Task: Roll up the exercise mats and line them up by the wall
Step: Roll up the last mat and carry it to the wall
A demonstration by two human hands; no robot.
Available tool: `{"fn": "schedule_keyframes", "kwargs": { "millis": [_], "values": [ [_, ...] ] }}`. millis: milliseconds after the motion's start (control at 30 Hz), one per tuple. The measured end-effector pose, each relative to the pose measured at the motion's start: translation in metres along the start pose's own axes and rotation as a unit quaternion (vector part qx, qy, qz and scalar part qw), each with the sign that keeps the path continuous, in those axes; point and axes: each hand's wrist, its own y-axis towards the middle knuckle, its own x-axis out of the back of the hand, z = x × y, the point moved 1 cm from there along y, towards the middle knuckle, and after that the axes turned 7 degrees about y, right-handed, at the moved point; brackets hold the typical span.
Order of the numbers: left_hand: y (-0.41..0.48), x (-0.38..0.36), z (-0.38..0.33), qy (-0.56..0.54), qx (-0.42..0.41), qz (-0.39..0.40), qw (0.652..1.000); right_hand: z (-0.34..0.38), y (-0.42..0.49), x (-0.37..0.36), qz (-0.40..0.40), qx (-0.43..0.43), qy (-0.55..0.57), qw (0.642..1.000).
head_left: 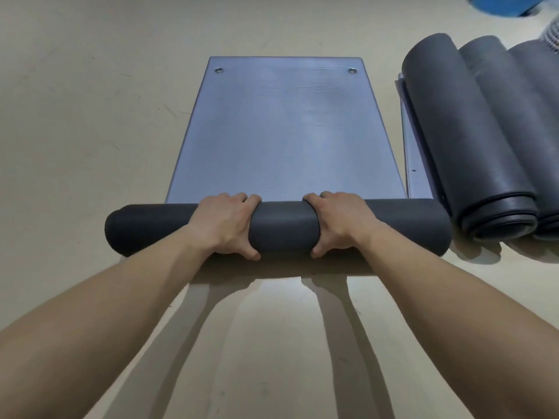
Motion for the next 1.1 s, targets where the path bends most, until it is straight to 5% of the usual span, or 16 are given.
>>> {"fn": "schedule_keyframes", "kwargs": {
  "millis": [67,200,267,367,467,633,800,900,1100],
  "values": [
    [-0.003,0.003,-0.002,-0.022,-0.036,0.074,0.996,0.000,-0.014,-0.005,0.044,-0.007,0.035,0.998],
    [0.008,0.009,0.001,-0.096,-0.040,0.165,0.981,0.010,-0.051,-0.045,-0.063,-0.036,-0.012,0.997],
    [0.008,0.005,0.000,-0.077,-0.040,0.130,0.988,0.007,-0.044,-0.051,-0.068,-0.025,-0.009,0.997],
    [-0.019,-0.019,-0.012,0.025,-0.033,-0.028,0.999,-0.007,-0.013,-0.023,0.013,-0.018,0.030,0.999],
    [-0.017,-0.028,-0.009,0.038,-0.043,-0.044,0.997,-0.009,-0.002,-0.016,0.017,-0.006,0.035,0.999],
    [0.015,-0.006,0.009,-0.029,-0.059,0.029,0.997,0.005,-0.011,-0.042,-0.106,-0.023,-0.042,0.993],
    [0.006,-0.005,0.007,-0.071,-0.031,0.061,0.995,0.005,-0.002,-0.005,-0.021,0.031,-0.024,0.999],
    [-0.003,-0.003,0.014,-0.143,-0.037,0.161,0.976,0.013,-0.009,0.001,0.064,0.039,0.021,0.997],
    [0.008,0.000,0.025,-0.282,-0.006,0.240,0.929,0.026,-0.036,-0.033,-0.079,0.033,-0.057,0.995]
  ]
}}
